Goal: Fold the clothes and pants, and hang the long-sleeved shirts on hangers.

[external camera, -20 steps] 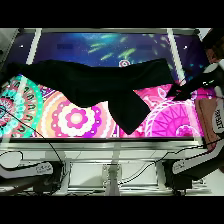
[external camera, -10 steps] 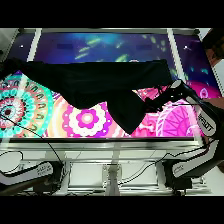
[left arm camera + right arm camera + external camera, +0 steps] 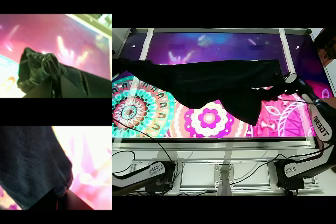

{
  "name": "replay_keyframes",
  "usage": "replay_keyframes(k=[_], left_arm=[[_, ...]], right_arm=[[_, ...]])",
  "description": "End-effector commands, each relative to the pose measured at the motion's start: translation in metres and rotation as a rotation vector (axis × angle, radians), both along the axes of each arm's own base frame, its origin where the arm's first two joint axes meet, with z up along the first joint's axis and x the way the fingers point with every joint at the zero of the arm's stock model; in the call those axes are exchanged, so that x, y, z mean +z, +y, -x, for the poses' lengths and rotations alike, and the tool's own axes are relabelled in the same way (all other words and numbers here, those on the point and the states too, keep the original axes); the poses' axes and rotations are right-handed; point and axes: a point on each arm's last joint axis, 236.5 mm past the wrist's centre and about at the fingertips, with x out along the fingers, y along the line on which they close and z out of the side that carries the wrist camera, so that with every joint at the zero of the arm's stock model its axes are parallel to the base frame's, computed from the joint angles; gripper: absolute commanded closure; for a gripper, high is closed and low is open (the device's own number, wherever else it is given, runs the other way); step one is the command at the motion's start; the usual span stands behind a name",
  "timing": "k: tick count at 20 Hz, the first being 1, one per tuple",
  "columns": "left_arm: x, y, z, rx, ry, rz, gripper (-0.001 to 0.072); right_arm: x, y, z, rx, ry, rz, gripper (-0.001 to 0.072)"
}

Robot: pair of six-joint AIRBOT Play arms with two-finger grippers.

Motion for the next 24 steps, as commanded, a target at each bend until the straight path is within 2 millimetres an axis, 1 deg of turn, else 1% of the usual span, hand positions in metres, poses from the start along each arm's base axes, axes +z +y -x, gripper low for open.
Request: replay_keyframes(k=[1, 2, 3, 4, 5, 8, 10, 11, 13, 15, 17, 18, 19, 20, 21, 22, 23, 24], left_arm=[[0.024, 0.021, 0.022, 0.041, -0.031, -0.013, 0.0643], [0.028, 0.024, 0.03, 0.039, -0.027, -0.006, 0.0643], [0.028, 0.025, 0.037, 0.038, -0.015, 0.008, 0.0644], [0.023, 0.029, 0.045, 0.041, 0.017, 0.018, 0.0643], [0.013, 0.032, 0.053, 0.045, 0.068, 0.02, 0.0644], [-0.037, 0.049, 0.089, 0.071, 0.323, -0.037, 0.0644], [-0.061, 0.063, 0.114, 0.103, 0.473, -0.099, 0.0643], [-0.067, 0.068, 0.123, 0.11, 0.522, -0.122, 0.0643], [-0.076, 0.07, 0.135, 0.103, 0.588, -0.148, 0.0643], [-0.087, 0.067, 0.144, 0.083, 0.646, -0.139, 0.0643], [-0.1, 0.065, 0.151, 0.067, 0.698, -0.123, 0.0643], [-0.108, 0.063, 0.153, 0.06, 0.714, -0.11, 0.0642], [-0.113, 0.061, 0.153, 0.054, 0.722, -0.095, 0.0642], [-0.119, 0.057, 0.152, 0.045, 0.725, -0.075, 0.0643], [-0.124, 0.053, 0.151, 0.038, 0.728, -0.058, 0.0642], [-0.128, 0.052, 0.151, 0.034, 0.732, -0.048, 0.0642], [-0.13, 0.051, 0.15, 0.032, 0.733, -0.04, 0.0642], [-0.132, 0.051, 0.15, 0.031, 0.735, -0.039, 0.0642]], right_arm=[[0.043, -0.066, -0.026, -0.109, -0.115, 0.104, 0.0691], [0.055, -0.082, -0.03, -0.146, -0.136, 0.107, 0.0691], [0.062, -0.093, -0.032, -0.169, -0.148, 0.111, 0.0691], [0.066, -0.103, -0.034, -0.187, -0.159, 0.115, 0.0692], [0.067, -0.109, -0.036, -0.201, -0.165, 0.12, 0.0691], [0.06, -0.126, -0.036, -0.207, -0.167, 0.181, 0.0692], [0.059, -0.137, -0.039, -0.228, -0.177, 0.225, 0.0692], [0.059, -0.143, -0.04, -0.258, -0.177, 0.241, 0.0691], [0.057, -0.144, -0.036, -0.267, -0.156, 0.246, 0.0692], [0.052, -0.143, -0.023, -0.239, -0.1, 0.253, 0.0692], [0.047, -0.149, -0.011, -0.212, -0.059, 0.291, 0.0691], [0.047, -0.152, -0.011, -0.208, -0.058, 0.306, 0.0668], [0.047, -0.155, -0.012, -0.205, -0.065, 0.32, 0.049], [0.046, -0.16, -0.01, -0.199, -0.064, 0.345, 0.0263], [0.045, -0.17, -0.004, -0.183, -0.045, 0.391, 0.019], [0.042, -0.181, 0.007, -0.158, -0.005, 0.446, 0.0201], [0.04, -0.191, 0.023, -0.138, 0.055, 0.485, 0.0201], [0.038, -0.196, 0.04, -0.129, 0.121, 0.487, 0.0203]])
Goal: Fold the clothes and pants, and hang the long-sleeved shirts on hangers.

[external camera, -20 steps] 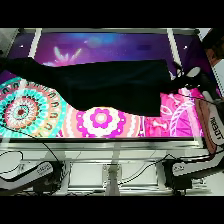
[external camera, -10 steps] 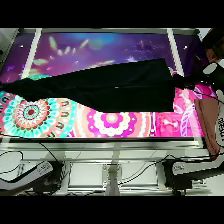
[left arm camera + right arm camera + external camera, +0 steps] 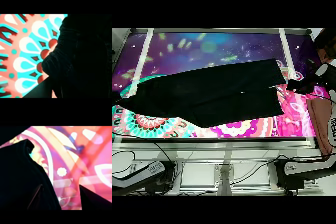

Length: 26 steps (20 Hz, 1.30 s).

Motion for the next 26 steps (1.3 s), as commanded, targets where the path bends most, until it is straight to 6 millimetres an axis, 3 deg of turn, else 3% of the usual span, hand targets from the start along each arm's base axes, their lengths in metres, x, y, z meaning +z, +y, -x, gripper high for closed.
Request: replay_keyframes(k=[1, 3, 5, 8, 11, 16, 17, 18, 19, 20, 23, 26], left_arm=[[-0.012, -0.006, 0.002, 0.0, 0.026, 0.039, 0.0642], [-0.013, -0.006, 0.002, 0.0, 0.028, 0.041, 0.0642], [-0.013, -0.007, 0.001, 0.0, 0.023, 0.048, 0.0642], [-0.013, -0.009, -0.001, 0.002, 0.013, 0.059, 0.0642], [-0.012, -0.011, -0.003, 0.005, 0.002, 0.068, 0.0642], [-0.011, -0.012, -0.005, 0.007, -0.008, 0.074, 0.0642], [-0.01, -0.013, -0.006, 0.008, -0.012, 0.079, 0.0642], [-0.01, -0.014, -0.008, 0.009, -0.019, 0.087, 0.0642], [-0.009, -0.015, -0.009, 0.01, -0.023, 0.092, 0.0642], [-0.009, -0.015, -0.009, 0.01, -0.024, 0.093, 0.0642], [-0.007, -0.015, -0.009, -0.004, -0.026, 0.082, 0.0642], [0.002, -0.015, -0.009, -0.031, -0.04, 0.052, 0.0642]], right_arm=[[-0.006, -0.023, 0.052, 0.014, 0.205, 0.048, 0.0223], [-0.012, -0.011, 0.082, 0.033, 0.299, -0.066, 0.0228], [-0.024, 0.009, 0.098, 0.014, 0.327, -0.208, 0.023], [-0.048, 0.032, 0.092, -0.078, 0.253, -0.356, 0.0262], [-0.073, 0.036, 0.091, -0.129, 0.214, -0.357, 0.0262], [-0.088, 0.065, 0.079, -0.202, 0.21, -0.514, 0.0268], [-0.089, 0.069, 0.077, -0.215, 0.211, -0.543, 0.0357], [-0.089, 0.071, 0.074, -0.221, 0.203, -0.556, 0.0495], [-0.085, 0.072, 0.071, -0.219, 0.193, -0.562, 0.0631], [-0.079, 0.072, 0.069, -0.209, 0.187, -0.565, 0.0691], [-0.036, 0.07, 0.067, -0.088, 0.15, -0.541, 0.0691], [0.028, 0.065, 0.097, 0.047, 0.215, -0.479, 0.0691]])
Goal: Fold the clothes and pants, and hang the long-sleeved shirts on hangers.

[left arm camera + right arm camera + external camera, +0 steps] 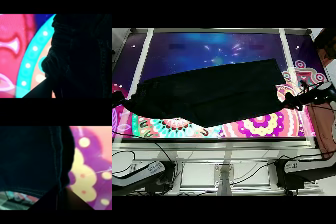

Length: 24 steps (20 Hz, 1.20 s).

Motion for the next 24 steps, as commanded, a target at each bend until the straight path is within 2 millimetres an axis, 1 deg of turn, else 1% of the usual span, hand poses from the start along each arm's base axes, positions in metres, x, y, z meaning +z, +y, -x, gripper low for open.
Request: replay_keyframes(k=[1, 2, 4, 6, 9, 10, 11, 12, 13, 15, 16, 18, 20, 21, 23, 24], left_arm=[[0.01, 0.0, -0.001, -0.03, -0.018, -0.034, 0.0642], [0.014, 0.001, -0.001, -0.029, -0.027, -0.042, 0.0642], [0.022, 0.002, -0.002, -0.026, -0.046, -0.06, 0.0642], [0.031, 0.003, -0.002, -0.023, -0.065, -0.076, 0.0642], [0.041, 0.003, -0.002, -0.021, -0.089, -0.097, 0.0642], [0.044, 0.004, -0.003, -0.019, -0.096, -0.103, 0.0642], [0.044, 0.005, -0.003, -0.016, -0.1, -0.107, 0.0642], [0.045, 0.006, -0.004, -0.015, -0.104, -0.111, 0.0642], [0.046, 0.007, -0.005, -0.013, -0.108, -0.114, 0.0642], [0.046, 0.008, -0.006, -0.012, -0.112, -0.117, 0.0642], [0.046, 0.008, -0.006, -0.011, -0.112, -0.118, 0.0642], [0.045, 0.01, -0.008, -0.008, -0.116, -0.12, 0.0642], [0.043, 0.01, -0.009, -0.007, -0.114, -0.118, 0.0642], [0.039, 0.011, -0.009, -0.007, -0.107, -0.113, 0.0642], [0.031, 0.011, -0.01, -0.004, -0.092, -0.098, 0.0642], [0.027, 0.012, -0.01, -0.004, -0.086, -0.092, 0.0641]], right_arm=[[0.073, 0.002, 0.044, 0.17, 0.055, 0.023, 0.0691], [0.097, 0.006, 0.055, 0.198, 0.041, 0.032, 0.0691], [0.136, 0.011, 0.07, 0.214, -0.038, 0.085, 0.0691], [0.167, 0.012, 0.09, 0.21, -0.107, 0.173, 0.0691], [0.207, 0.015, 0.114, 0.181, -0.236, 0.297, 0.0692], [0.215, 0.013, 0.121, 0.17, -0.262, 0.338, 0.0692], [0.218, 0.009, 0.126, 0.155, -0.265, 0.373, 0.0693], [0.214, 0.004, 0.129, 0.144, -0.246, 0.391, 0.0693], [0.204, -0.001, 0.13, 0.133, -0.206, 0.394, 0.0693], [0.166, -0.005, 0.128, 0.138, -0.099, 0.345, 0.0693], [0.141, -0.008, 0.119, 0.131, -0.056, 0.319, 0.0693], [0.088, -0.016, 0.087, 0.089, -0.034, 0.276, 0.0692], [0.046, -0.015, 0.046, 0.02, -0.04, 0.192, 0.0692], [0.029, -0.012, 0.023, -0.023, -0.057, 0.14, 0.0692], [0.007, -0.004, -0.022, -0.125, -0.102, 0.028, 0.0691], [0.002, -0.002, -0.044, -0.18, -0.132, -0.025, 0.0691]])
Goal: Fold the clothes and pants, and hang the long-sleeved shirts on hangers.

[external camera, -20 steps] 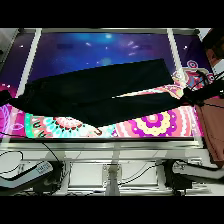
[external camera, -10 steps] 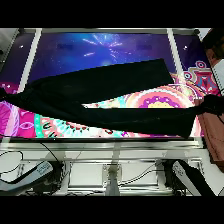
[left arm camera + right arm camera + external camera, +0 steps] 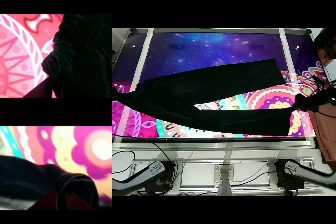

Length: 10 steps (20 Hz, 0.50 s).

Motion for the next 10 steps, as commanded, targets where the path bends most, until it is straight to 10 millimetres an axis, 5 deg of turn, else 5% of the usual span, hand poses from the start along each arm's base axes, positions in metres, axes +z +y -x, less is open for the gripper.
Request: replay_keyframes(k=[1, 4, 6, 7, 8, 10], left_arm=[[-0.012, 0.001, -0.001, 0.003, 0.02, 0.021, 0.0642], [-0.014, 0.0, -0.002, 0.003, 0.02, 0.03, 0.0642], [-0.015, 0.0, -0.002, 0.003, 0.021, 0.03, 0.0642], [-0.015, 0.0, -0.002, 0.003, 0.021, 0.03, 0.0642], [-0.015, 0.0, -0.002, 0.003, 0.021, 0.031, 0.0642], [-0.015, 0.0, -0.002, 0.003, 0.022, 0.031, 0.0642]], right_arm=[[-0.033, 0.005, -0.088, -0.222, -0.136, -0.183, 0.0691], [-0.021, -0.024, -0.154, -0.419, -0.317, -0.195, 0.0692], [-0.017, -0.048, -0.172, -0.521, -0.387, -0.144, 0.069], [-0.017, -0.052, -0.174, -0.523, -0.397, -0.128, 0.0601], [-0.017, -0.052, -0.173, -0.487, -0.409, -0.108, 0.0425], [-0.02, -0.056, -0.165, -0.381, -0.425, -0.032, 0.0355]])
